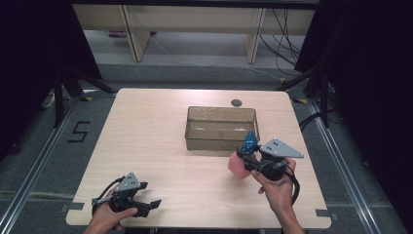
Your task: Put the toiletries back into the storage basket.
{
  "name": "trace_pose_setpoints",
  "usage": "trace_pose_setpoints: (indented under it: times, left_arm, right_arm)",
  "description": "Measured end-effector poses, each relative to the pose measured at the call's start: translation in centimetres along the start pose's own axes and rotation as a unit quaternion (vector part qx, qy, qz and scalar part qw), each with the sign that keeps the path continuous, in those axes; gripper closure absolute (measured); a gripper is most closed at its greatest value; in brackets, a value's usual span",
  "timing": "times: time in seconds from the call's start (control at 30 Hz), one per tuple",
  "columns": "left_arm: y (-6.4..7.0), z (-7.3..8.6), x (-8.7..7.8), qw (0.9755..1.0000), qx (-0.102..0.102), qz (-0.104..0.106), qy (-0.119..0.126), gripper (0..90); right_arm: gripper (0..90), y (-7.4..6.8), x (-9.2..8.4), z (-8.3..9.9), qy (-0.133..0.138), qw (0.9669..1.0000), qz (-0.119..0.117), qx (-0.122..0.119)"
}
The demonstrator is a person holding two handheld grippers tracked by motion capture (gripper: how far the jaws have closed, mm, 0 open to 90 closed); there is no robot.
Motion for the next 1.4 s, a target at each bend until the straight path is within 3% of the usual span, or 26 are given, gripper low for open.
trace_pose_setpoints:
  times: [0.03, 0.07, 0.1, 0.13, 0.3, 0.37, 0.43, 0.5, 0.57, 0.67, 1.03, 1.07, 1.1, 1.3, 1.4]
  left_arm:
    - [0.0, 0.0, -0.1, 1.0, 0.0, 0.001, -0.005, 14.9]
    - [0.0, 0.0, -0.1, 1.0, 0.001, 0.002, -0.007, 14.9]
    - [-0.2, 0.0, 0.0, 0.9999, 0.009, -0.005, -0.008, 14.9]
    - [0.1, 0.0, 0.0, 1.0, 0.0, 0.002, -0.004, 14.9]
    - [0.0, 0.0, 0.0, 1.0, -0.001, 0.0, 0.0, 14.9]
    - [-0.2, 0.1, -0.1, 0.9999, 0.01, -0.005, -0.01, 14.9]
    - [0.0, 0.0, 0.0, 1.0, 0.0, 0.004, -0.005, 14.9]
    - [-0.1, 0.0, 0.0, 0.9999, 0.008, -0.003, -0.007, 14.9]
    - [0.1, 0.0, 0.0, 1.0, -0.001, 0.003, -0.001, 14.9]
    - [0.0, -0.1, 0.0, 1.0, -0.001, 0.0, 0.001, 14.9]
    - [0.0, -0.1, 0.0, 1.0, -0.001, 0.001, 0.0, 14.9]
    - [-0.2, 0.0, -0.1, 0.9999, 0.01, -0.004, -0.01, 14.9]
    - [0.1, 0.0, 0.0, 1.0, -0.001, 0.004, 0.0, 14.9]
    - [0.1, -0.1, 0.0, 1.0, -0.002, 0.003, 0.003, 14.9]
    - [0.1, -0.1, 0.0, 1.0, 0.0, 0.003, 0.002, 14.9]
  right_arm:
    - [53.1, 0.3, 0.1, -0.4, 0.007, 1.0, 0.001, -0.001]
    - [53.1, 0.2, 0.1, -0.7, 0.006, 0.9999, -0.005, 0.012]
    - [53.1, 0.5, 0.1, -1.0, 0.007, 0.9999, 0.004, 0.008]
    - [53.1, 0.7, 0.1, -1.3, 0.008, 0.9999, 0.0, 0.008]
    - [53.1, 1.3, 0.3, -2.6, 0.0, 0.9998, 0.006, 0.016]
    - [53.1, 1.6, 0.3, -2.8, 0.003, 0.9999, 0.012, 0.008]
    - [53.1, 1.9, 0.6, -3.5, 0.003, 1.0, 0.007, 0.006]
    - [53.1, 2.1, 0.7, -3.8, 0.007, 0.9999, 0.009, 0.003]
    - [53.1, 2.1, 0.8, -4.0, -0.001, 0.9999, 0.011, 0.009]
    - [53.1, 2.3, 1.1, -4.3, 0.009, 0.9998, 0.016, 0.007]
    - [53.1, 2.9, 2.0, -4.6, -0.003, 0.9998, 0.012, 0.013]
    - [53.1, 3.1, 2.1, -4.7, -0.001, 0.9998, 0.019, 0.005]
    - [53.1, 3.2, 2.3, -4.9, -0.001, 0.9998, 0.017, 0.004]
    - [53.1, 3.7, 2.8, -5.7, -0.002, 0.9996, 0.021, 0.021]
    - [53.1, 4.4, 3.3, -6.1, 0.0, 0.9996, 0.023, 0.019]
Point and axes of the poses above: each handheld gripper's, and its own axes: x roughly forward along the jaws, z roughly out of its underside, y roughly to its right, the point moved 5 cm from there along x, roughly forward along the jaws, and after that the axes turned 1 degree about -y, right-handed, at the moved point
